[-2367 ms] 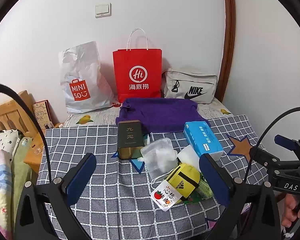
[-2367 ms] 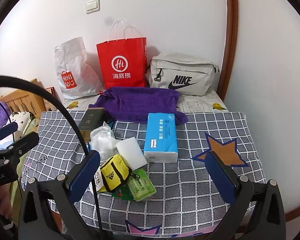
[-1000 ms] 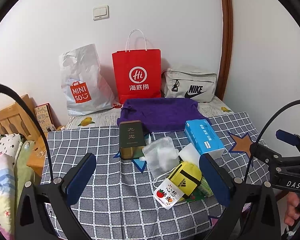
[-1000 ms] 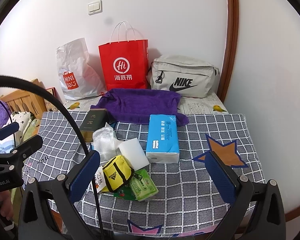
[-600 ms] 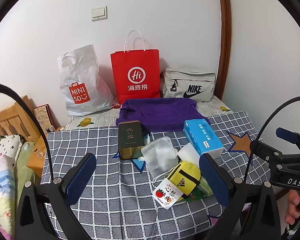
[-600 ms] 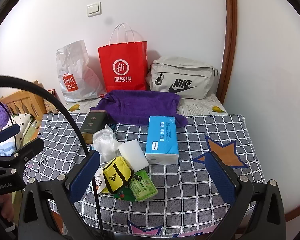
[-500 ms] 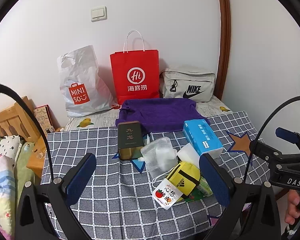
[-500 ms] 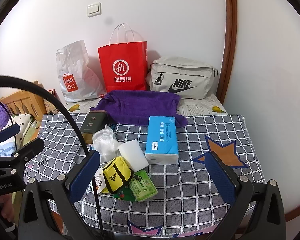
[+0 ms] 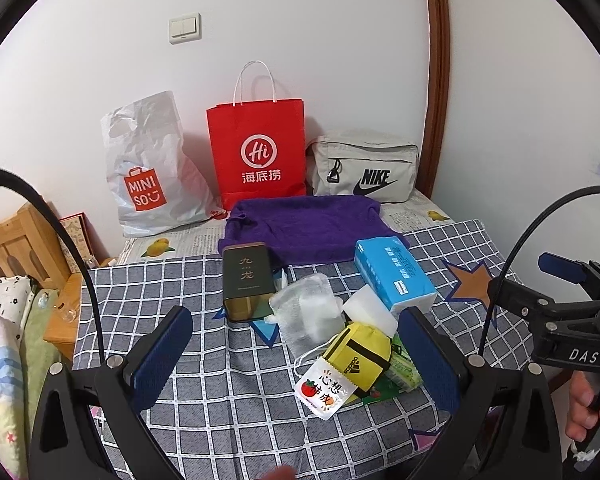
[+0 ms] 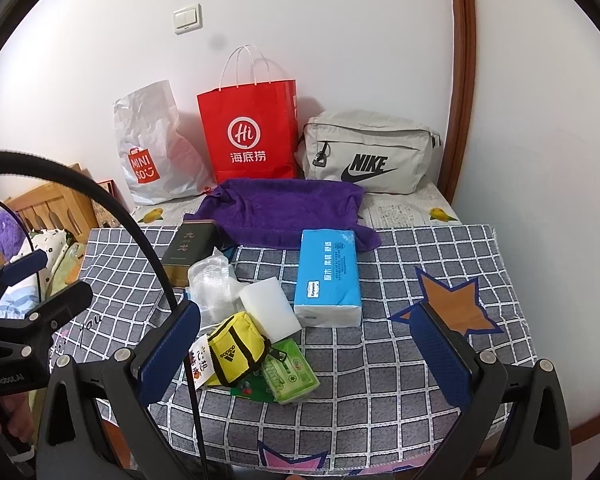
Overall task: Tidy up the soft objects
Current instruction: 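Reach the right tool to the green cassette-shaped pack and grasp it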
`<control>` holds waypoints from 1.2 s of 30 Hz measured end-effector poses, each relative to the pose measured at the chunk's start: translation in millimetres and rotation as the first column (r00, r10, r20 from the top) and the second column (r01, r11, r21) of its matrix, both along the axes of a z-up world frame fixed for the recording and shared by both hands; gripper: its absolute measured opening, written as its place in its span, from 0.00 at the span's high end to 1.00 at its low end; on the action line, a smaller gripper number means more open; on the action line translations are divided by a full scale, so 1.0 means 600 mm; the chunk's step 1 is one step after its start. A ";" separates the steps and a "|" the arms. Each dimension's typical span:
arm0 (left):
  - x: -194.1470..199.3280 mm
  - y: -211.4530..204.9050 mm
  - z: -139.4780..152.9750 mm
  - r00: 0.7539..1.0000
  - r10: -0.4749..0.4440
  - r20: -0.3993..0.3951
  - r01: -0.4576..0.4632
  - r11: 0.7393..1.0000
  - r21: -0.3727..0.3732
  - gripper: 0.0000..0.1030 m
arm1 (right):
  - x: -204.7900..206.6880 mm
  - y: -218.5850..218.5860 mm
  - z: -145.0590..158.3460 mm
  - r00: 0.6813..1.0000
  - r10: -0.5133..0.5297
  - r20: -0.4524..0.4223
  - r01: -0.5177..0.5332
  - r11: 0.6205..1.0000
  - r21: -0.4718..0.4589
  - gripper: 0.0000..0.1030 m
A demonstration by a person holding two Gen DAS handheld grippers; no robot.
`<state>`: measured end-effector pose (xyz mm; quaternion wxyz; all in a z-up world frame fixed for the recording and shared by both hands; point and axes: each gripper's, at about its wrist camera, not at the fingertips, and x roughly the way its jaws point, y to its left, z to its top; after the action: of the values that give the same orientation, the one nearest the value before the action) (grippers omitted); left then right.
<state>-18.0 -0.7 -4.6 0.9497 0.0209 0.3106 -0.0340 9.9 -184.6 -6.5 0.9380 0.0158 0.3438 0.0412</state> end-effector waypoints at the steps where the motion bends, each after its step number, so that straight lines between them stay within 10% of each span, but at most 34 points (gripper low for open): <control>1: 0.001 0.000 -0.002 1.000 -0.003 -0.002 0.003 1.000 -0.001 0.00 | 0.002 -0.001 -0.001 1.000 0.001 -0.001 -0.001 1.000 0.003 0.00; 18: 0.047 0.016 -0.083 0.990 -0.020 -0.139 0.018 1.000 -0.022 0.00 | 0.041 -0.016 -0.081 0.996 0.040 -0.074 -0.038 0.999 0.025 0.00; 36: 0.103 0.055 -0.146 0.968 0.039 -0.250 -0.050 0.998 -0.039 0.00 | 0.098 0.009 -0.294 0.925 0.204 -0.321 -0.201 0.979 0.041 0.00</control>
<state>43.5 32.3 -92.4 0.9040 -0.0121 0.4267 -0.0221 68.6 -179.0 -182.6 0.8595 -0.0097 0.4926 0.1359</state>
